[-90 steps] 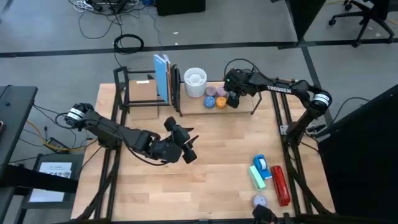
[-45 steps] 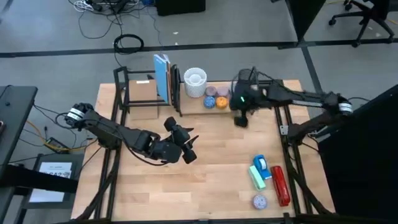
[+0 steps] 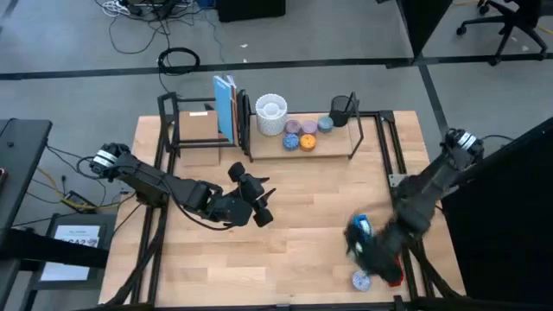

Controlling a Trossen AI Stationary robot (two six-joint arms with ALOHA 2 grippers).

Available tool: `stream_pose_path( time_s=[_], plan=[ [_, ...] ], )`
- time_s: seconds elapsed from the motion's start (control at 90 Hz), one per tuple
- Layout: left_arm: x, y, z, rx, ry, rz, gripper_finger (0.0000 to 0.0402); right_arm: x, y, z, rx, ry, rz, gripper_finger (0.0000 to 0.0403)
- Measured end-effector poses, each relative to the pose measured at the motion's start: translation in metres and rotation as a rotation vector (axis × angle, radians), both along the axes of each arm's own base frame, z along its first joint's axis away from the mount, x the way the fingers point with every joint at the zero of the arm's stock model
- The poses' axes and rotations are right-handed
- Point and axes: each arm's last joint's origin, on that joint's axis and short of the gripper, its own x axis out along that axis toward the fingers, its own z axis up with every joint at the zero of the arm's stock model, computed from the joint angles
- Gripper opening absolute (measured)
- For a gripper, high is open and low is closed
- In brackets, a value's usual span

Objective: Stock shelves
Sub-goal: Put the white scented candle on the shelf

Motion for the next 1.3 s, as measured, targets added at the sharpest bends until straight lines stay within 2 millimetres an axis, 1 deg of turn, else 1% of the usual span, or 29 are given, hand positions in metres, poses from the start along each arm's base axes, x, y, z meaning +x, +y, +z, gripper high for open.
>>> stream_pose_path(
  time_s=[0.122, 0.256, 0.467, 0.678, 0.767, 0.9, 1.033, 1.144, 1.2, 1.3],
  plan=[
    [0.0, 0.0, 0.0, -0.002, -0.004, 0.0, 0.0142, -0.002, 0.027, -0.029, -0.018, 0.053, -0.013, 0.0346],
    [0.0, 0.0, 0.001, -0.003, -0.007, 0.0, 0.0142, -0.004, 0.042, -0.055, -0.053, 0.139, -0.056, 0.0346],
    [0.0, 0.0, 0.001, -0.003, -0.007, 0.0, 0.0142, -0.005, 0.05, -0.081, -0.092, 0.229, -0.119, 0.0346],
    [0.001, 0.0, 0.001, -0.005, -0.011, 0.0, 0.0142, -0.004, 0.049, -0.102, -0.162, 0.305, -0.248, 0.0343],
    [0.001, 0.0, 0.002, -0.01, -0.024, 0.0, 0.0142, -0.003, 0.047, -0.104, -0.168, 0.315, -0.272, 0.0322],
    [0.001, 0.0, 0.002, -0.01, -0.024, 0.0, 0.0142, 0.004, 0.042, -0.103, -0.155, 0.318, -0.348, 0.0259],
    [0.001, 0.0, 0.002, -0.011, -0.028, 0.0, 0.0142, 0.015, 0.033, -0.103, -0.129, 0.34, -0.484, 0.0258],
    [0.001, -0.001, 0.002, -0.012, -0.029, 0.0, 0.0142, 0.027, 0.023, -0.102, -0.128, 0.311, -0.558, 0.0258],
    [0.001, -0.001, 0.002, -0.012, -0.029, 0.0, 0.0142, 0.034, 0.017, -0.097, -0.124, 0.286, -0.584, 0.0258],
    [0.001, -0.001, 0.002, -0.012, -0.03, 0.0, 0.0142, 0.049, 0.006, -0.082, -0.103, 0.233, -0.595, 0.0258]
  ],
)
